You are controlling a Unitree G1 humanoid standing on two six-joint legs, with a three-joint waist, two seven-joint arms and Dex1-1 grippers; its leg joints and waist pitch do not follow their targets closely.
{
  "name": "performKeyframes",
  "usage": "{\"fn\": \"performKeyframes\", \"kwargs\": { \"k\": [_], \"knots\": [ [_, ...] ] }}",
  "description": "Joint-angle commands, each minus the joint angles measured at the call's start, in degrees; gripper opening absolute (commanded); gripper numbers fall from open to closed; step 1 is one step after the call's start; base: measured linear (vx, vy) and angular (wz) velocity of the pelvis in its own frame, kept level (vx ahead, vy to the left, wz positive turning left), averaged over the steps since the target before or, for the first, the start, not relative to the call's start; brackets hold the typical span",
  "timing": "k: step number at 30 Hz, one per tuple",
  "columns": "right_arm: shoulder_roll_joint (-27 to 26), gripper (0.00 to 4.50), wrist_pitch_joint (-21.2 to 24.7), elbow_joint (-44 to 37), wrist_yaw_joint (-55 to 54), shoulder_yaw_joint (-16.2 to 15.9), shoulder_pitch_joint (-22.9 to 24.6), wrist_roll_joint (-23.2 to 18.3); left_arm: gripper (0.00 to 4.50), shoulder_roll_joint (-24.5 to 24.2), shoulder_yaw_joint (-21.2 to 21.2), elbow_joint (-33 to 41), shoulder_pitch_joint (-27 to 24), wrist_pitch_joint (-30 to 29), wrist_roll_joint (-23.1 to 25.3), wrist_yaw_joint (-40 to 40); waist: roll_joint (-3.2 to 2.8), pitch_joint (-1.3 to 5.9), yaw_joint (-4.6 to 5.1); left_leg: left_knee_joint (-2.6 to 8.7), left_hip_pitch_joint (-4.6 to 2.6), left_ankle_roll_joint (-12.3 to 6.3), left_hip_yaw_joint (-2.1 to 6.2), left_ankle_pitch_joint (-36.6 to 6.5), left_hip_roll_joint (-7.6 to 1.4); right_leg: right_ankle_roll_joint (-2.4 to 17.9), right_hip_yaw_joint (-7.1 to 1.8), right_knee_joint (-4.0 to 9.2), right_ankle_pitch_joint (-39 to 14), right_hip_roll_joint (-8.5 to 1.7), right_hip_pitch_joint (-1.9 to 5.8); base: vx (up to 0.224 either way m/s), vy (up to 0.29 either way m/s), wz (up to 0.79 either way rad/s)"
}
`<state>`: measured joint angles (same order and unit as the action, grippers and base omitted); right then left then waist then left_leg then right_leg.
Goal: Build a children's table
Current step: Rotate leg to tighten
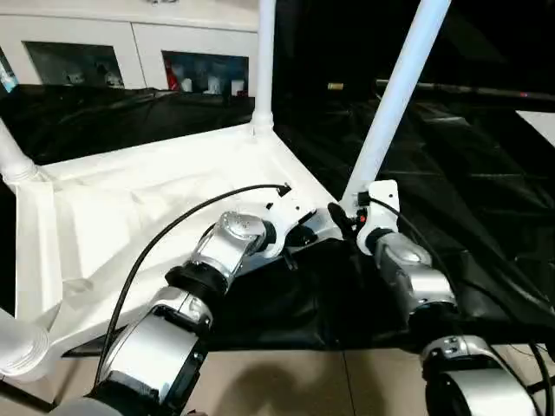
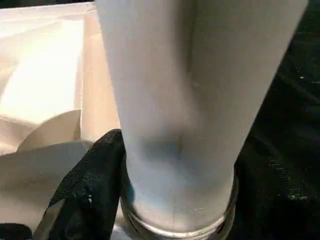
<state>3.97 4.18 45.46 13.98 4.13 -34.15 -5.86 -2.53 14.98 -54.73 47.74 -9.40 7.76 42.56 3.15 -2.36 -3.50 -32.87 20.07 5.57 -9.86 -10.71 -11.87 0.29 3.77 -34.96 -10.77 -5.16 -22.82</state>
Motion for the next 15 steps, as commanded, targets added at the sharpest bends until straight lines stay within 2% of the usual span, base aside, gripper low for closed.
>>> {"fn": "performKeyframes", "kwargs": {
  "k": [1, 3, 4, 8, 9, 11, 12, 13, 14, 15],
  "knots": [
    [-4.4, 3.36, 1.0, 1.4, 3.0, -3.4, 0.2, 0.3, 0.0, 1.9, 1.5, -1.7, 0.6, 0.4, 1.5, -1.1, -0.7, 2.83, 0.03, 4.23, 0.09, -0.99, 0.06, -15.5, -0.95, 9.7, -2.29, 5.34, -16.0, -2.65, 2.29, 0.0, 0.0, 0.0],
    [-3.4, 3.47, 0.0, 0.6, 5.2, -3.8, 0.2, 0.1, 0.0, 0.5, 1.9, -1.2, -0.1, 1.6, 1.5, 1.0, -0.75, 2.82, 0.07, 4.29, 0.07, -1.0, 0.11, -16.2, -1.03, 9.6, -2.28, 5.43, -16.9, -2.76, 2.23, 0.0, 0.0, 0.0],
    [-3.1, 3.77, -0.2, 0.4, 5.7, -3.9, 0.2, 0.3, 0.0, 0.2, 2.0, -1.1, -0.3, 2.1, 1.5, 1.5, -0.48, 2.81, 0.07, 4.29, 0.14, -1.16, 0.14, -16.2, -1.0, 9.5, -2.26, 5.42, -17.6, -2.78, 2.28, 0.0, 0.0, 0.0],
    [-0.3, 3.89, 0.6, -1.9, 12.8, -5.0, 0.8, -0.3, 0.0, -1.7, 2.6, 0.0, -1.4, 4.0, 1.4, 5.0, -0.48, 2.85, 0.11, 4.25, 0.4, -1.96, 0.13, -15.2, -1.09, 10.0, -2.28, 5.22, -15.5, -2.77, 2.54, 0.0, 0.0, 0.0],
    [1.8, 3.89, 0.9, -3.3, 17.0, -6.1, 1.4, -0.4, 0.0, -2.7, 2.8, 0.7, -2.0, 4.6, 0.9, 7.5, -0.21, 2.93, 0.08, 4.19, 0.52, -2.5, 0.14, -13.5, -1.15, 10.5, -2.24, 4.97, -13.8, -2.83, 2.82, 0.0, 0.0, 0.0],
    [5.9, 3.89, 1.3, -6.5, 25.3, -8.1, 2.9, -1.0, 0.0, -4.9, 3.3, 2.3, -3.4, 7.4, 0.0, 13.1, -0.11, 2.99, -0.05, 3.87, 0.59, -3.6, -0.05, -12.2, -1.08, 11.0, -2.31, 4.83, -11.4, -2.77, 2.96, 0.0, 0.0, 0.0],
    [9.3, 3.89, 2.0, -9.1, 31.3, -9.5, 4.1, -1.6, 0.0, -6.9, 3.5, 4.4, -4.8, 8.0, -1.4, 18.6, -0.06, 2.99, -0.24, 3.82, 0.69, -4.62, 0.01, -10.6, -1.15, 11.6, -2.3, 4.62, -8.9, -2.8, 3.29, 0.0, 0.0, 0.0],
    [10.3, 3.89, 2.1, -9.9, 33.0, -9.8, 4.5, -1.8, 0.0, -7.5, 3.4, 5.1, -5.2, 7.7, -1.9, 20.4, -0.06, 3.09, -0.18, 3.6, 0.77, -5.47, -0.15, -9.3, -1.13, 12.5, -2.38, 4.2, -6.5, -2.83, 3.25, 0.0, 0.0, 0.0],
    [11.2, 3.89, 1.8, -10.2, 34.1, -10.1, 4.6, -1.5, 0.0, -8.2, 3.6, 5.7, -5.5, 7.4, -2.1, 21.8, -0.35, 3.1, -0.19, 3.57, 0.54, -5.8, -0.2, -8.4, -1.21, 13.5, -2.4, 4.02, -4.9, -2.85, 3.08, 0.0, 0.0, 0.0],
    [12.1, 3.89, 1.4, -10.3, 35.0, -10.3, 4.7, -1.2, 0.0, -9.2, 4.0, 6.4, -6.0, 7.5, -2.0, 23.4, -0.3, 3.11, -0.25, 3.56, 0.41, -5.57, -0.2, -7.9, -1.35, 14.4, -2.36, 3.89, -4.2, -2.91, 3.12, 0.0, 0.0, 0.0]
  ]
}}
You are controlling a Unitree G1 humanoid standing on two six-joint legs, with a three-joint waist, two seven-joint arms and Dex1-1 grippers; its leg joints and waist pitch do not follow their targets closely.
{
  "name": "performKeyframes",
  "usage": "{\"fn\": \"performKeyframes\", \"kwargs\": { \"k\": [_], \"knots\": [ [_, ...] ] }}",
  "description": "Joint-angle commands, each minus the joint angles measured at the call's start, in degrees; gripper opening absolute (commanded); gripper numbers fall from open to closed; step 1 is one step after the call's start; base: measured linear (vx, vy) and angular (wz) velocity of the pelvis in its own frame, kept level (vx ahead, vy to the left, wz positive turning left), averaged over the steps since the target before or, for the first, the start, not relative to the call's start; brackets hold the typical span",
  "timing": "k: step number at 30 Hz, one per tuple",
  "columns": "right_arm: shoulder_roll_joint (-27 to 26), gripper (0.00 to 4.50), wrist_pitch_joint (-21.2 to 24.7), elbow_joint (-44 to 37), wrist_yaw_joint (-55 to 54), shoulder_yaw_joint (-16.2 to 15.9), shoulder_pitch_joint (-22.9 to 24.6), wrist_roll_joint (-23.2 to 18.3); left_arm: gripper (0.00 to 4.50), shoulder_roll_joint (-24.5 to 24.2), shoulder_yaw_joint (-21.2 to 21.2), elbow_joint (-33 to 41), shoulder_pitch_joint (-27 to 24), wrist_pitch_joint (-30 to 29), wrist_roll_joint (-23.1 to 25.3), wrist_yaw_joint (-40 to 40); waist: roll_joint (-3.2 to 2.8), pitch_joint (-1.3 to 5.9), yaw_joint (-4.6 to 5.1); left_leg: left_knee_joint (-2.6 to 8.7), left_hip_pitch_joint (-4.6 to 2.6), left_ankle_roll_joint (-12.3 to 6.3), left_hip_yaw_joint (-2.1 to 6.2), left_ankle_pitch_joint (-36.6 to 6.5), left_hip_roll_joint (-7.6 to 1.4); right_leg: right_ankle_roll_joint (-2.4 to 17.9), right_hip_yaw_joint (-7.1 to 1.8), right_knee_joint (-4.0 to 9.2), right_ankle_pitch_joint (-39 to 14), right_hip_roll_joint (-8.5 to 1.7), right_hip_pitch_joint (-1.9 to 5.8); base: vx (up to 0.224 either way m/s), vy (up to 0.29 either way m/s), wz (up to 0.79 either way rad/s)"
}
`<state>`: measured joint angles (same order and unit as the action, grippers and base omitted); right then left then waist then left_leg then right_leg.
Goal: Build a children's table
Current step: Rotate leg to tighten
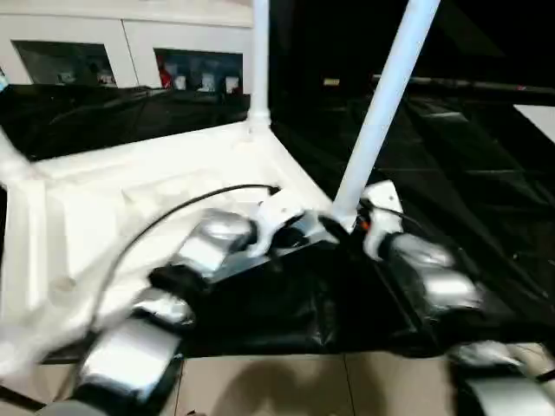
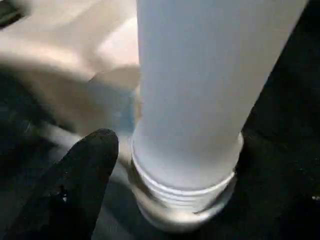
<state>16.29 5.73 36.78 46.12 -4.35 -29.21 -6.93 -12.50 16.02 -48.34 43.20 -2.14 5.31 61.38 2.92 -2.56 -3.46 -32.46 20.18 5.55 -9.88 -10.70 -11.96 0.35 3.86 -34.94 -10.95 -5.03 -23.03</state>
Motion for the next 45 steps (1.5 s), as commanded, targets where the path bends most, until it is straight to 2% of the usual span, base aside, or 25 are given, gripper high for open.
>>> {"fn": "performKeyframes", "kwargs": {
  "k": [1, 5, 8, 9, 10, 12, 15, 16, 17, 25, 27, 28, 30, 32, 33, 34, 35, 38, 39, 40, 41, 45],
  "knots": [
    [0.7, 3.89, 0.0, -1.8, 4.4, -1.9, -0.1, -0.2, 0.0, -0.2, 3.3, 0.6, -1.7, 0.2, 0.5, 5.9, -0.18, 3.28, -0.28, 3.17, 0.28, -5.52, -0.22, -8.0, -1.23, 14.7, -2.45, 3.87, -4.1, -3.0, 3.28, 0.0, 0.0, 0.0],
    [3.6, 3.89, 0.8, -2.7, 10.2, -2.5, 0.3, -0.5, 0.0, -2.7, 3.3, 2.5, -2.7, -0.8, -0.3, 9.6, -0.38, 3.2, -0.32, 3.19, 0.03, -5.3, -0.26, -8.6, -1.42, 16.2, -2.46, 3.56, -3.1, -2.92, 3.24, 0.0, 0.0, 0.0],
    [4.7, 3.89, 1.0, -3.0, 12.5, -3.1, 0.1, -0.8, 0.0, -3.9, 3.6, 4.3, -3.6, -1.2, -0.6, 11.2, -0.22, 3.15, -0.31, 3.21, -0.03, -4.9, -0.35, -9.3, -1.43, 16.0, -2.46, 3.56, -3.7, -3.0, 3.26, 0.0, 0.0, 0.0],
    [4.9, 3.89, 1.2, -3.0, 13.0, -3.4, 0.0, -0.8, 0.0, -4.0, 3.5, 4.5, -3.8, -1.3, -0.6, 11.3, -0.01, 3.19, -0.31, 3.17, -0.01, -4.91, -0.38, -9.4, -1.41, 16.0, -2.44, 3.59, -4.1, -3.0, 3.31, 0.0, 0.0, 0.0],
    [4.9, 3.89, 1.4, -2.9, 13.3, -3.5, -0.1, -0.7, 0.0, -4.1, 3.5, 4.7, -3.8, -1.3, -0.6, 11.4, -0.14, 3.21, -0.42, 3.13, -0.01, -4.85, -0.39, -9.1, -1.39, 15.9, -2.5, 3.59, -4.3, -3.08, 3.3, 0.0, 0.0, 0.0],
    [4.8, 3.64, 0.7, -2.0, 13.1, -4.0, -0.5, 0.0, 0.0, -4.2, 3.4, 4.7, -3.8, -1.2, -0.5, 11.2, 0.14, 3.19, -0.39, 3.1, 0.1, -4.84, -0.42, -8.8, -1.35, 15.6, -2.46, 3.59, -4.5, -3.03, 3.32, 0.0, 0.0, 0.0],
    [4.0, 3.52, 0.3, -0.9, 13.1, -3.4, -0.9, -0.3, 0.0, -4.2, 3.1, 5.1, -3.8, -1.5, -0.5, 10.9, -0.01, 3.2, -0.44, 3.11, -0.02, -4.55, -0.39, -8.7, -1.35, 15.4, -2.48, 3.63, -5.4, -3.06, 3.19, 0.0, 0.0, 0.0],
    [4.0, 3.43, 0.3, -0.9, 13.1, -3.4, -0.9, -0.3, 0.0, -4.2, 3.1, 5.1, -3.8, -1.5, -0.5, 10.9, 0.15, 3.21, -0.38, 3.07, 0.04, -4.57, -0.41, -8.7, -1.32, 15.4, -2.49, 3.62, -5.3, -3.04, 3.24, 0.0, 0.0, 0.0],
    [4.0, 3.3, 0.4, -1.0, 13.3, -3.5, -0.9, -0.3, 0.0, -4.2, 3.1, 5.4, -3.9, -1.7, -0.6, 11.0, 0.06, 3.21, -0.42, 3.11, 0.01, -4.5, -0.38, -8.6, -1.34, 15.3, -2.49, 3.58, -5.3, -3.06, 3.24, 0.0, 0.0, 0.0],
    [2.7, 2.82, -0.4, -0.9, 12.1, -2.4, -0.1, -1.2, 0.0, -4.3, 3.0, 6.3, -4.8, -2.0, -0.5, 10.4, -0.05, 3.33, -0.38, 2.96, 0.06, -4.89, -0.37, -7.5, -1.25, 15.6, -2.46, 3.35, -3.6, -2.97, 3.34, 0.0, 0.0, 0.0],
    [2.0, 2.79, -1.0, 0.2, 9.2, -1.6, -0.1, -0.8, 0.0, -3.9, 2.6, 6.1, -4.8, -2.4, -0.3, 8.9, 0.05, 3.3, -0.29, 3.0, 0.11, -4.77, -0.36, -7.7, -1.27, 15.6, -2.43, 3.4, -4.0, -3.04, 3.33, 0.0, 0.0, 0.0],
    [1.1, 2.78, -1.5, 1.7, 5.5, -0.9, -0.3, 0.0, 0.0, -3.1, 2.2, 5.4, -4.5, -2.8, 0.1, 6.4, -0.16, 3.21, -0.21, 3.08, 0.06, -4.39, -0.33, -8.3, -1.29, 15.4, -2.44, 3.52, -5.1, -3.04, 3.19, 0.0, 0.0, 0.0],
    [0.4, 2.77, -1.6, 2.9, 2.6, -0.3, -0.5, 0.4, 0.0, -2.4, 1.8, 4.7, -4.1, -3.3, 0.3, 4.3, -0.09, 3.15, -0.12, 3.17, -0.1, -3.44, -0.34, -9.6, -1.26, 14.9, -2.47, 3.84, -7.5, -3.04, 3.12, 0.0, 0.0, 0.0],
    [-1.6, 2.77, -0.9, 5.5, -4.1, 1.5, -1.0, 0.8, 0.0, -0.5, 1.2, 3.0, -2.9, -4.4, 1.1, -0.5, -0.25, 2.91, -0.06, 3.38, -0.32, -2.23, -0.35, -11.4, -1.25, 14.0, -2.52, 4.28, -11.1, -3.03, 2.77, 0.0, 0.0, 0.0],
    [-3.1, 2.77, 0.1, 6.9, -8.3, 3.0, -1.4, 0.4, 0.0, 0.9, 0.8, 1.7, -2.1, -5.0, 1.6, -3.9, -0.28, 2.98, -0.01, 3.43, -0.32, -1.64, -0.27, -12.3, -1.2, 13.2, -2.51, 4.43, -13.0, -3.06, 2.85, 0.0, 0.0, 0.0],
    [-4.9, 2.77, 0.7, 8.5, -13.4, 4.7, -2.0, -0.1, 0.0, 2.7, 0.6, 0.1, -1.1, -5.6, 2.3, -7.8, -0.66, 2.91, 0.07, 3.54, -0.26, -1.23, -0.19, -12.5, -1.16, 12.9, -2.54, 4.46, -13.6, -2.99, 2.83, 0.0, 0.0, 0.0],
    [-5.7, 2.76, 0.9, 9.3, -15.7, 5.4, -2.3, -0.3, 0.0, 3.5, 0.6, -0.6, -0.7, -5.9, 2.6, -9.4, -0.44, 2.96, 0.03, 3.6, -0.48, -0.63, -0.14, -13.4, -1.21, 12.3, -2.49, 4.74, -15.1, -3.04, 2.7, 0.0, 0.0, 0.0],
    [-8.1, 2.76, 0.6, 11.9, -22.9, 6.9, -3.5, -0.4, 0.0, 6.4, 0.5, -2.5, 0.7, -7.5, 3.2, -14.6, -0.6, 2.94, 0.03, 3.58, -0.33, -0.47, -0.18, -13.7, -1.06, 11.5, -2.53, 4.94, -15.4, -2.98, 2.62, 0.0, 0.0, 0.0],
    [-9.1, 2.76, 0.5, 12.7, -25.4, 7.7, -4.1, -0.8, 0.0, 7.5, 0.4, -3.0, 1.1, -8.0, 3.3, -16.4, -0.58, 3.14, -0.11, 3.48, -0.34, -0.62, -0.12, -13.4, -0.94, 11.4, -2.47, 4.85, -15.0, -2.95, 2.8, 0.0, 0.0, 0.0],
    [-10.4, 2.76, 0.5, 13.5, -28.0, 8.9, -4.8, -1.7, 0.0, 8.9, 0.3, -3.4, 1.6, -8.5, 3.4, -18.0, -0.8, 3.1, -0.04, 3.47, -0.28, -0.68, -0.18, -13.0, -0.9, 11.4, -2.56, 4.83, -14.4, -2.91, 2.69, 0.0, 0.0, 0.0],
    [-12.0, 2.76, 0.4, 14.0, -30.7, 9.9, -5.6, -2.2, 0.0, 10.4, 0.4, -3.7, 2.0, -8.7, 3.5, -19.2, -0.72, 3.12, 0.05, 3.52, -0.2, -0.59, -0.14, -12.8, -0.99, 11.6, -2.57, 4.76, -13.5, -2.94, 2.67, 0.0, 0.0, 0.0],
    [-13.9, 2.76, -0.7, 13.9, -31.4, 8.8, -6.6, -0.7, 0.0, 11.8, 0.6, -4.2, 2.4, -8.0, 3.6, -19.5, -0.77, 3.28, -0.05, 3.42, -0.01, -1.3, -0.11, -11.6, -0.88, 12.0, -2.42, 4.46, -9.6, -2.75, 2.96, 0.0, 0.0, 0.0]
  ]
}}
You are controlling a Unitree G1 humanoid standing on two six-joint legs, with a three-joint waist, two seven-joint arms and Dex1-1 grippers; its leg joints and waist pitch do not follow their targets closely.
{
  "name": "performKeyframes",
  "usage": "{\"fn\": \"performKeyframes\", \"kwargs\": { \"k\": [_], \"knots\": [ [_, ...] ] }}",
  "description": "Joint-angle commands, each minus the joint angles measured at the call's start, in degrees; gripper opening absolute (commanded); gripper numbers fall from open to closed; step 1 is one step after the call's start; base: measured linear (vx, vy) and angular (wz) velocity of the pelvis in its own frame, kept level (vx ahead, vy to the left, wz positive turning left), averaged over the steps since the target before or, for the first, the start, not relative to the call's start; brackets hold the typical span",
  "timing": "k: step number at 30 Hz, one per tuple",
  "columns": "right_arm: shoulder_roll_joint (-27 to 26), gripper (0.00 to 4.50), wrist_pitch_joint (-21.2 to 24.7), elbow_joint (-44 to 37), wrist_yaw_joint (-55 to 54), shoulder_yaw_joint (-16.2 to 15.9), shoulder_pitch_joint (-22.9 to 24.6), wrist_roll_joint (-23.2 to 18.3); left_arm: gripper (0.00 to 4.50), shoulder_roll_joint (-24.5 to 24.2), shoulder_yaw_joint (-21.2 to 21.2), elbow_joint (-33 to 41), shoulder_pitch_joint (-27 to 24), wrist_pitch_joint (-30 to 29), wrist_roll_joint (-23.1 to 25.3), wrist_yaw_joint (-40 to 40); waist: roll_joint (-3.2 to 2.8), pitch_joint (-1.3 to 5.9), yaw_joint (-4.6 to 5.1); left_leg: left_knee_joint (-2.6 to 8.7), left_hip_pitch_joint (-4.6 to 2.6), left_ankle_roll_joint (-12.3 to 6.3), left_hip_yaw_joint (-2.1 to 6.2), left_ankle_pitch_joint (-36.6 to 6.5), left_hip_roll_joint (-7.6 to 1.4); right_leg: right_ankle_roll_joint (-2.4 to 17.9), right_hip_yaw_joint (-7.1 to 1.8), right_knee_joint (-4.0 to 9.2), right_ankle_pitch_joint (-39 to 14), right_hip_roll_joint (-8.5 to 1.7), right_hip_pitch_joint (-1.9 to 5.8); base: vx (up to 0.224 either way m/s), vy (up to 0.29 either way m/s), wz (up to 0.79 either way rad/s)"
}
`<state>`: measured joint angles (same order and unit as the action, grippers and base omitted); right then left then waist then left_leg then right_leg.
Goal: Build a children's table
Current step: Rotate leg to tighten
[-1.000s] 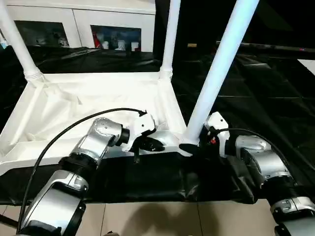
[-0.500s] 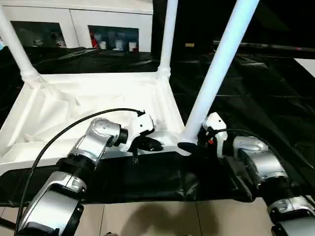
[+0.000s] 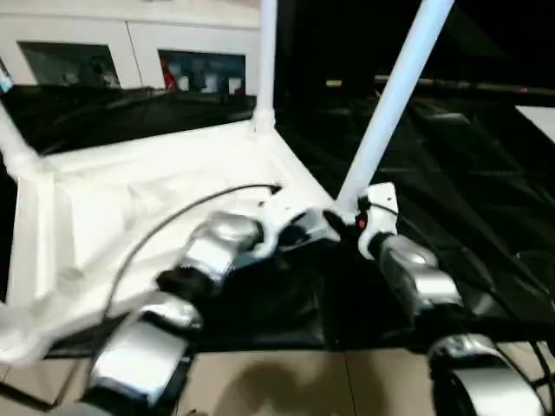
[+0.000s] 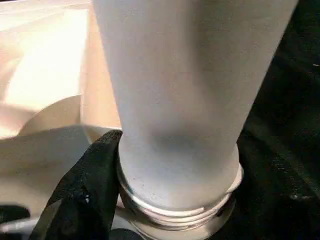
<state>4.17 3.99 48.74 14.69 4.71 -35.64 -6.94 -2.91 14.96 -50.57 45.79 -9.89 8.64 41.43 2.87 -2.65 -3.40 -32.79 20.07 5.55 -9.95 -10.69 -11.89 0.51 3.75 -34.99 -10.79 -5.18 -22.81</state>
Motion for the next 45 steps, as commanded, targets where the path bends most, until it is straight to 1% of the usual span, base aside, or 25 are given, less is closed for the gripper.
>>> {"fn": "performKeyframes", "kwargs": {
  "k": [1, 2, 3, 5, 6, 7, 8, 9, 10, 11, 12, 14, 15, 16, 17, 20, 21, 26, 29, 31, 33, 36, 42, 44, 45],
  "knots": [
    [-1.8, 2.76, -0.1, 1.4, 1.8, -1.8, 0.1, 0.5, 0.0, 2.0, 1.7, -1.9, -0.3, 0.2, 0.3, 1.0, -0.7, 3.4, -0.14, 3.74, 0.13, -1.46, -0.03, -11.5, -0.97, 11.9, -2.28, 4.48, -9.4, -2.63, 2.77, 0.0, 0.0, 0.0],
    [-1.7, 2.76, -0.9, 1.0, 3.2, -2.9, 0.3, 1.4, 0.0, 1.8, 1.8, -1.8, -0.5, 0.6, 0.3, 1.4, -0.71, 3.4, -0.14, 3.71, 0.19, -1.7, -0.05, -11.2, -0.91, 12.0, -2.3, 4.42, -8.8, -2.62, 2.87, 0.0, 0.0, 0.0],
    [-1.6, 3.11, -1.6, 0.6, 4.6, -3.5, 0.5, 1.6, 0.0, 1.3, 2.1, -1.7, -0.6, 1.4, 0.5, 1.9, -0.69, 3.37, -0.15, 3.73, 0.21, -1.83, -0.04, -11.2, -0.93, 12.1, -2.27, 4.45, -8.8, -2.64, 2.88, 0.0, 0.0, 0.0],
    [-1.2, 3.46, -2.8, 0.2, 6.1, -3.7, 0.7, 1.5, 0.0, 0.4, 2.5, -1.5, -1.0, 2.9, 0.5, 2.9, -0.67, 3.44, -0.16, 3.65, 0.18, -2.26, -0.09, -11.1, -0.93, 12.3, -2.31, 4.39, -8.3, -2.67, 2.91, 0.0, 0.0, 0.0],
    [-0.9, 3.48, -2.8, -0.1, 7.2, -3.6, 0.7, 1.2, 0.0, -0.1, 2.5, -1.2, -1.2, 3.5, 0.3, 3.7, -0.34, 3.47, -0.18, 3.58, 0.33, -2.98, -0.13, -10.3, -0.91, 12.6, -2.31, 4.21, -7.5, -2.69, 3.04, 0.0, 0.0, 0.0],
    [-0.3, 3.55, -2.6, -0.6, 8.6, -3.5, 0.7, 0.9, 0.0, -0.7, 2.4, -0.7, -1.6, 4.0, 0.0, 4.8, -0.41, 3.41, -0.16, 3.6, 0.41, -3.18, -0.1, -10.0, -0.91, 12.7, -2.31, 4.21, -7.5, -2.74, 3.09, 0.0, 0.0, 0.0],
    [0.3, 3.55, -2.6, -1.0, 9.6, -3.6, 0.6, 0.7, 0.0, -1.2, 2.4, -0.3, -2.0, 4.4, -0.2, 5.8, -0.07, 3.39, -0.13, 3.6, 0.49, -3.46, -0.12, -9.8, -0.93, 12.7, -2.26, 4.27, -7.6, -2.73, 3.15, 0.0, 0.0, 0.0],
    [1.5, 3.8, -2.2, -2.0, 11.9, -3.9, 0.6, 0.3, 0.0, -2.2, 2.3, 0.5, -2.6, 5.1, -0.5, 7.6, -0.33, 3.42, -0.18, 3.57, 0.49, -3.76, -0.07, -9.2, -0.97, 12.9, -2.28, 4.19, -7.3, -2.83, 3.2, 0.0, 0.0, 0.0],
    [1.5, 3.8, -2.2, -2.0, 11.9, -3.9, 0.6, 0.3, 0.0, -2.2, 2.3, 0.5, -2.6, 5.1, -0.5, 7.6, -0.34, 3.48, -0.1, 3.51, 0.54, -3.9, -0.09, -8.8, -0.98, 13.1, -2.3, 4.07, -6.6, -2.81, 3.26, 0.0, 0.0, 0.0],
    [2.4, 3.92, -1.5, -2.9, 13.7, -3.9, 0.8, 0.0, 0.0, -3.0, 2.4, 1.0, -3.1, 6.1, -0.5, 8.9, 0.02, 3.5, -0.02, 3.38, 0.52, -4.48, -0.17, -7.4, -1.05, 13.7, -2.32, 3.84, -4.3, -2.72, 3.22, 0.0, 0.0, 0.0],
    [4.5, 3.92, -0.6, -4.9, 17.8, -4.8, 1.6, 0.0, 0.0, -4.3, 2.6, 2.0, -4.0, 7.6, -1.0, 11.7, -0.06, 3.54, -0.25, 3.26, 0.48, -5.2, -0.18, -6.6, -0.97, 14.0, -2.29, 3.69, -3.0, -2.67, 3.44, 0.0, 0.0, 0.0],
    [7.1, 3.92, -0.7, -7.0, 22.7, -6.6, 2.9, 0.7, 0.0, -5.6, 2.6, 3.3, -4.9, 8.8, -1.9, 14.8, -0.01, 3.44, -0.31, 3.2, 0.51, -6.06, -0.27, -6.5, -1.05, 14.3, -2.37, 3.68, -2.2, -2.73, 3.39, 0.0, 0.0, 0.0],
    [10.1, 3.92, -0.5, -9.2, 27.9, -8.3, 4.5, 1.0, 0.0, -7.1, 2.7, 4.8, -5.9, 8.7, -2.8, 17.9, 0.11, 3.32, -0.61, 3.26, 0.31, -6.37, -0.29, -7.6, -1.18, 14.3, -2.32, 3.81, -4.0, -2.82, 3.33, 0.0, 0.0, 0.0],
    [10.5, 3.92, -0.5, -9.5, 28.6, -8.5, 4.7, 1.0, 0.0, -7.3, 2.7, 4.9, -6.0, 8.7, -2.9, 18.3, 0.13, 3.26, -0.63, 3.23, 0.35, -6.48, -0.35, -7.8, -1.19, 14.2, -2.39, 3.89, -4.6, -2.84, 3.27, 0.0, 0.0, 0.0],
    [12.4, 3.92, -0.5, -10.8, 31.7, -9.4, 5.6, 1.3, 0.0, -8.4, 3.0, 5.7, -6.6, 8.8, -3.2, 20.0, 0.08, 3.19, -0.64, 3.36, 0.35, -6.19, -0.33, -8.8, -1.21, 14.0, -2.35, 4.05, -6.6, -2.84, 3.18, 0.0, 0.0, 0.0],
    [15.3, 3.92, -0.5, -12.3, 36.6, -10.5, 6.5, 1.5, 0.0, -10.1, 3.1, 6.4, -7.4, 9.5, -3.4, 22.0, -0.04, 3.12, -0.69, 3.49, 0.12, -5.39, -0.28, -9.8, -1.39, 13.7, -2.4, 4.16, -8.5, -2.86, 2.91, 0.0, 0.0, 0.0],
    [16.5, 3.92, -0.7, -12.8, 38.7, -10.9, 6.7, 1.5, 0.0, -11.1, 3.2, 7.0, -7.9, 9.7, -3.7, 23.4, 0.19, 3.15, -0.76, 3.43, 0.12, -5.17, -0.3, -9.9, -1.39, 13.8, -2.41, 3.99, -8.2, -2.85, 2.95, 0.0, 0.0, 0.0],
    [17.4, 3.92, 0.0, -14.5, 40.9, -11.6, 7.3, 0.7, 0.0, -12.1, 3.1, 8.8, -8.8, 9.2, -4.4, 25.9, 0.37, 3.13, -0.8, 3.44, 0.3, -5.09, -0.31, -9.3, -1.33, 13.3, -2.39, 4.04, -9.4, -2.93, 2.93, 0.0, 0.0, 0.0],
    [16.6, 3.92, 0.7, -15.3, 41.7, -11.2, 7.5, -0.9, 0.0, -12.3, 2.8, 9.4, -9.1, 9.1, -4.6, 26.2, 0.54, 3.19, -0.93, 3.38, 0.25, -5.23, -0.32, -8.1, -1.36, 13.1, -2.4, 3.87, -8.7, -2.93, 2.83, 0.0, 0.0, 0.0],
    [15.9, 3.92, 1.3, -15.7, 43.1, -11.1, 7.6, -2.0, 0.0, -12.3, 2.9, 9.6, -9.2, 9.0, -4.6, 26.3, 0.46, 3.21, -0.97, 3.36, 0.24, -5.3, -0.34, -8.3, -1.37, 13.2, -2.38, 3.87, -8.6, -2.93, 2.82, 0.0, 0.0, 0.0],
    [15.7, 3.64, 1.5, -15.8, 43.5, -11.1, 7.7, -2.3, 0.0, -12.3, 3.0, 9.7, -9.2, 8.9, -4.7, 26.2, 0.5, 3.23, -1.0, 3.34, 0.31, -5.35, -0.33, -7.8, -1.34, 13.3, -2.39, 3.79, -8.1, -2.93, 2.89, 0.0, 0.0, 0.0],
    [15.5, 3.45, 1.9, -15.4, 44.4, -11.5, 8.1, -2.0, 0.0, -12.2, 3.1, 10.5, -9.5, 8.0, -4.9, 26.2, 0.63, 3.2, -1.07, 3.32, 0.29, -5.19, -0.38, -7.6, -1.33, 13.2, -2.38, 3.83, -8.5, -2.95, 2.84, 0.0, 0.0, 0.0],
    [15.9, 2.92, 2.2, -15.5, 44.5, -11.8, 8.5, -1.9, 0.0, -12.2, 3.2, 10.8, -9.7, 7.7, -4.8, 26.4, 0.52, 3.31, -1.27, 3.21, 0.2, -5.34, -0.42, -6.8, -1.26, 13.3, -2.41, 3.68, -7.1, -2.87, 2.87, 0.0, 0.0, 0.0],
    [16.0, 2.92, 2.2, -15.5, 44.5, -11.9, 8.5, -1.9, 0.0, -12.3, 3.2, 10.9, -9.7, 7.7, -4.8, 26.4, 0.55, 3.32, -1.29, 3.24, 0.19, -5.2, -0.39, -7.0, -1.27, 13.2, -2.37, 3.68, -7.4, -2.88, 2.9, 0.0, 0.0, 0.0],
    [16.1, 2.8, 2.2, -15.5, 44.5, -12.0, 8.5, -1.9, 0.0, -12.3, 3.3, 10.9, -9.8, 7.6, -4.8, 26.4, 0.56, 3.32, -1.29, 3.23, 0.2, -5.18, -0.39, -7.0, -1.26, 13.2, -2.37, 3.68, -7.4, -2.86, 2.9, 0.0, 0.0, 0.0]
  ]
}}
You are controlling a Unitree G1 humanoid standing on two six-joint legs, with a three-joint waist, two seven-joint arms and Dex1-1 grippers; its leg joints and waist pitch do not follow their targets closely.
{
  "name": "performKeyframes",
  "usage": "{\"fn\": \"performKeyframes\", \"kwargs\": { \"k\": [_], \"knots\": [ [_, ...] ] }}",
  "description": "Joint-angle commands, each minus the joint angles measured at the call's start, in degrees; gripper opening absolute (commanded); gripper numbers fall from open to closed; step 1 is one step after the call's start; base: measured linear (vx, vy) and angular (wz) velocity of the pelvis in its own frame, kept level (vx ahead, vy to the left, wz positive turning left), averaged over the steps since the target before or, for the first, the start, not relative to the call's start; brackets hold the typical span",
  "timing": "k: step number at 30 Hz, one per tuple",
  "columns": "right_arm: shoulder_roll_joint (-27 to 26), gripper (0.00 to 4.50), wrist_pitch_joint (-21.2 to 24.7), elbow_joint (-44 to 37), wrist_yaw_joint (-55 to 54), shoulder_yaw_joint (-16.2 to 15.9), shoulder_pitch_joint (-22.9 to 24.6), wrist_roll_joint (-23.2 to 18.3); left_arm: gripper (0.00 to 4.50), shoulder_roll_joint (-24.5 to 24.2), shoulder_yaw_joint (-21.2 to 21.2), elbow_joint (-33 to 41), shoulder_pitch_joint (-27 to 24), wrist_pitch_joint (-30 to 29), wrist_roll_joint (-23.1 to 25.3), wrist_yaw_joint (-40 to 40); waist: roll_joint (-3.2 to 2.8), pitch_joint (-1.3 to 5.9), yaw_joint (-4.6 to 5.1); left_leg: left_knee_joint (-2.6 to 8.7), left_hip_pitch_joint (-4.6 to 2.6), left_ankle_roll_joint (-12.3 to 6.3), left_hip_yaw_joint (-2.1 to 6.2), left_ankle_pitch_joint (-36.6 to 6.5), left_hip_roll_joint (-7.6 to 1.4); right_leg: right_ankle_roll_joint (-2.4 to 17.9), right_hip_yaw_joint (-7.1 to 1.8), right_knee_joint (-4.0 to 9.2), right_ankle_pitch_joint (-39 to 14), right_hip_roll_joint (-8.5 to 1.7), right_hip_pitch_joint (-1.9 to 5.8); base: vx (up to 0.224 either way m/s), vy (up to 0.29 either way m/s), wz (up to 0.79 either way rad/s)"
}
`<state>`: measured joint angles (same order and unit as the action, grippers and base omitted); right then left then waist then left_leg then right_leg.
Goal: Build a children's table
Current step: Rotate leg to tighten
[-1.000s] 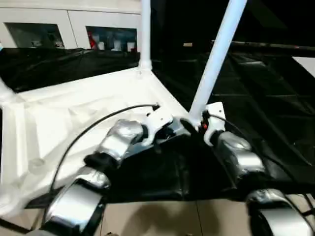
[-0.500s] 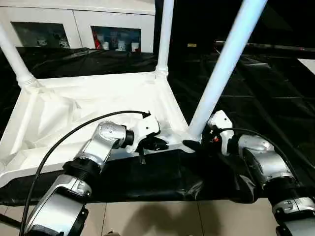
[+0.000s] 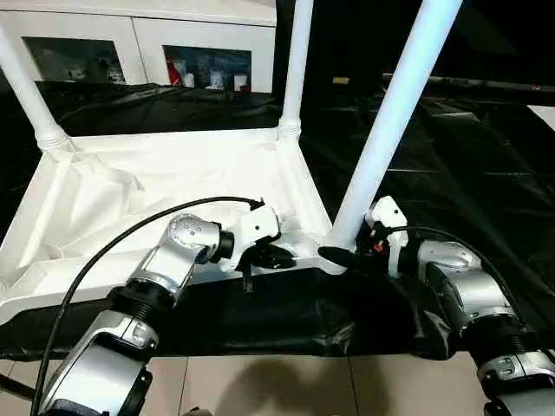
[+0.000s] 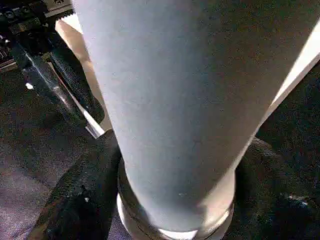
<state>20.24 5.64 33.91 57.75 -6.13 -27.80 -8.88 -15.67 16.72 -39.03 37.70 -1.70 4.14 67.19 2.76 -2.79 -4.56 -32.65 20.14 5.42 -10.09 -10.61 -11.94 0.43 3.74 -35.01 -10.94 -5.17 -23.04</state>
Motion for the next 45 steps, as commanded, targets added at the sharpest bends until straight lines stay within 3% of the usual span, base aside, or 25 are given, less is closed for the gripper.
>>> {"fn": "performKeyframes", "kwargs": {
  "k": [1, 7, 11, 13, 14, 15, 16, 17, 18, 20, 21, 22, 24, 27, 29, 32, 36, 40, 42, 45],
  "knots": [
    [0.0, 2.8, 0.5, -0.6, 1.5, -1.2, 0.7, 0.2, 0.0, 0.4, 1.5, -0.5, -1.8, -0.6, -0.2, 0.6, 0.65, 3.48, -0.16, 3.08, 0.16, -5.0, -0.25, -7.1, -1.2, 13.3, -2.35, 3.69, -7.2, -2.88, 3.18, 0.0, 0.0, 0.0],
    [-1.7, 2.73, 0.1, 0.8, -2.5, 0.2, 0.9, 0.3, 0.0, 0.8, 1.1, -0.4, -1.9, -2.0, 0.0, -0.7, 0.57, 3.54, -0.15, 3.03, 0.19, -5.12, -0.24, -6.4, -1.18, 13.6, -2.35, 3.53, -5.9, -2.85, 3.24, 0.0, 0.0, 0.0],
    [-3.4, 2.72, -0.5, 2.8, -8.3, 1.9, 0.3, 0.7, 0.0, 1.9, 0.5, -1.5, -1.1, -3.5, 0.3, -3.5, 0.45, 3.32, 0.16, 3.37, 0.02, -3.47, -0.14, -8.9, -1.21, 12.8, -2.3, 4.1, -10.5, -2.96, 3.0, 0.0, 0.0, 0.0],
    [-7.4, 2.72, -1.1, 6.4, -21.1, 6.0, -0.9, 0.6, 0.0, 4.3, 0.1, -5.3, 1.0, -4.5, 2.1, -10.3, 0.22, 3.16, 0.67, 3.5, -0.14, -2.16, -0.24, -10.9, -1.06, 11.7, -2.46, 4.55, -13.8, -2.82, 2.5, 0.0, 0.0, 0.0],
    [-9.7, 2.72, -1.0, 7.9, -28.0, 8.1, -1.5, 0.3, 0.0, 5.7, -0.1, -7.5, 2.3, -5.2, 3.1, -14.3, 0.31, 3.28, 0.77, 3.68, -0.2, -0.98, 0.04, -11.3, -1.13, 11.2, -2.34, 4.55, -15.3, -2.91, 2.74, 0.0, 0.0, 0.0],
    [-9.7, 2.72, -1.0, 7.9, -28.0, 8.1, -1.5, 0.3, 0.0, 5.7, -0.1, -7.5, 2.3, -5.2, 3.1, -14.3, 0.32, 3.29, 0.89, 3.65, -0.19, -0.71, -0.04, -11.5, -1.05, 11.0, -2.39, 4.65, -15.6, -2.87, 2.65, 0.0, 0.0, 0.0],
    [-14.1, 2.72, -0.7, 10.4, -40.5, 10.8, -2.6, 0.4, 0.0, 9.6, -1.0, -11.6, 4.8, -7.2, 3.9, -22.2, -0.08, 3.26, 0.95, 3.61, -0.34, -0.36, -0.09, -11.8, -0.99, 10.7, -2.46, 4.76, -15.6, -2.78, 2.45, 0.0, 0.0, 0.0],
    [-14.1, 2.72, -0.7, 10.4, -40.5, 10.8, -2.6, 0.4, 0.0, 9.6, -1.0, -11.6, 4.8, -7.2, 3.9, -22.2, -0.09, 3.16, 1.1, 3.69, -0.42, -0.05, -0.11, -12.4, -1.01, 10.5, -2.54, 4.91, -16.3, -2.8, 2.14, 0.0, 0.0, 0.0],
    [-15.2, 2.72, -0.7, 11.0, -43.2, 11.2, -2.9, 0.5, 0.0, 10.6, -1.2, -12.4, 5.4, -7.7, 3.9, -24.0, 0.21, 3.38, 0.92, 3.67, -0.36, 0.15, 0.08, -12.3, -0.93, 10.2, -2.36, 4.84, -16.3, -2.85, 2.66, 0.0, 0.0, 0.0],
    [-17.1, 2.72, -0.6, 11.4, -45.9, 11.0, -3.4, 1.1, 0.0, 12.1, -1.3, -13.0, 6.2, -8.3, 3.9, -25.6, 0.11, 3.37, 0.79, 3.61, -0.31, -0.7, -0.05, -12.2, -0.87, 10.0, -2.41, 4.94, -15.4, -2.8, 2.51, 0.0, 0.0, 0.0],
    [-18.6, 2.72, -0.7, 11.6, -47.0, 10.1, -3.9, 1.8, 0.0, 13.2, -1.2, -13.3, 6.8, -8.5, 4.0, -26.4, -0.37, 3.37, 0.77, 3.7, -0.15, -0.75, 0.03, -12.6, -0.85, 9.7, -2.42, 4.94, -15.2, -2.78, 2.47, 0.0, 0.0, 0.0],
    [-19.1, 2.72, -0.8, 11.7, -47.3, 9.7, -4.1, 2.2, 0.0, 13.6, -1.2, -13.4, 7.0, -8.6, 4.0, -26.7, -0.13, 3.42, 0.83, 3.7, -0.17, -0.71, 0.03, -12.5, -0.86, 9.6, -2.38, 5.01, -14.8, -2.7, 2.53, 0.0, 0.0, 0.0],
    [-20.3, 2.72, -1.5, 12.1, -47.1, 8.9, -4.6, 2.9, 0.0, 14.4, -0.9, -14.1, 7.6, -8.2, 4.2, -26.8, -0.16, 3.47, 0.88, 3.72, 0.02, -0.97, 0.06, -12.1, -0.8, 9.8, -2.33, 4.8, -13.0, -2.6, 2.71, 0.0, 0.0, 0.0],
    [-20.7, 3.42, -2.7, 12.3, -45.6, 8.4, -5.2, 3.1, 0.0, 14.7, -0.8, -15.3, 8.1, -7.0, 4.5, -26.3, -0.08, 3.45, 0.87, 3.74, 0.03, -1.11, 0.08, -12.6, -0.78, 9.6, -2.31, 4.89, -13.5, -2.66, 2.76, 0.0, 0.0, 0.0],
    [-20.2, 3.44, -3.3, 11.8, -44.3, 8.0, -5.2, 3.0, 0.0, 14.3, -0.5, -15.5, 8.1, -6.1, 4.6, -25.8, -0.11, 3.38, 0.87, 3.78, 0.03, -1.32, 0.08, -13.1, -0.82, 9.6, -2.33, 4.98, -13.6, -2.68, 2.75, 0.0, 0.0, 0.0],
    [-17.2, 3.83, -3.8, 9.9, -39.0, 6.6, -5.0, 3.2, 0.0, 12.5, -0.3, -15.0, 7.4, -4.7, 4.2, -23.2, 0.11, 3.36, 0.84, 3.78, 0.11, -1.73, 0.1, -13.2, -0.85, 9.6, -2.29, 5.02, -14.3, -2.74, 2.84, 0.0, 0.0, 0.0],
    [-10.9, 3.83, -2.2, 5.9, -27.5, 4.6, -4.0, 2.7, 0.0, 9.1, -0.2, -13.6, 6.4, -3.1, 3.8, -18.2, 0.35, 3.53, 0.69, 3.43, 0.59, -3.45, 0.08, -10.8, -0.81, 10.3, -2.22, 4.63, -10.9, -2.69, 3.47, 0.0, 0.0, 0.0],
    [-4.7, 3.83, -1.9, 2.7, -17.4, 3.0, -2.9, 2.4, 0.0, 6.1, -0.2, -12.4, 5.5, 0.2, 2.8, -12.5, 0.38, 3.83, 0.79, 2.81, 0.66, -6.24, -0.09, -5.5, -0.91, 13.4, -2.29, 3.48, -1.3, -2.62, 3.51, 0.0, 0.0, 0.0],
    [-0.8, 3.83, -2.7, 2.2, -11.9, 1.9, -2.5, 3.0, 0.0, 4.3, -0.5, -11.3, 4.5, 0.6, 1.8, -8.4, 0.51, 3.7, 0.74, 2.78, 0.63, -6.95, -0.18, -6.0, -0.87, 14.3, -2.21, 3.61, -1.7, -2.68, 3.57, 0.0, 0.0, 0.0],
    [0.6, 3.83, -2.7, 2.0, -9.4, 1.5, -2.4, 2.8, 0.0, 3.7, -0.5, -10.6, 4.1, 0.6, 1.2, -6.6, 0.31, 3.59, 0.71, 2.92, 0.29, -6.27, -0.2, -7.7, -1.15, 14.8, -2.27, 3.76, -4.6, -2.79, 3.29, 0.0, 0.0, 0.0]
  ]
}}
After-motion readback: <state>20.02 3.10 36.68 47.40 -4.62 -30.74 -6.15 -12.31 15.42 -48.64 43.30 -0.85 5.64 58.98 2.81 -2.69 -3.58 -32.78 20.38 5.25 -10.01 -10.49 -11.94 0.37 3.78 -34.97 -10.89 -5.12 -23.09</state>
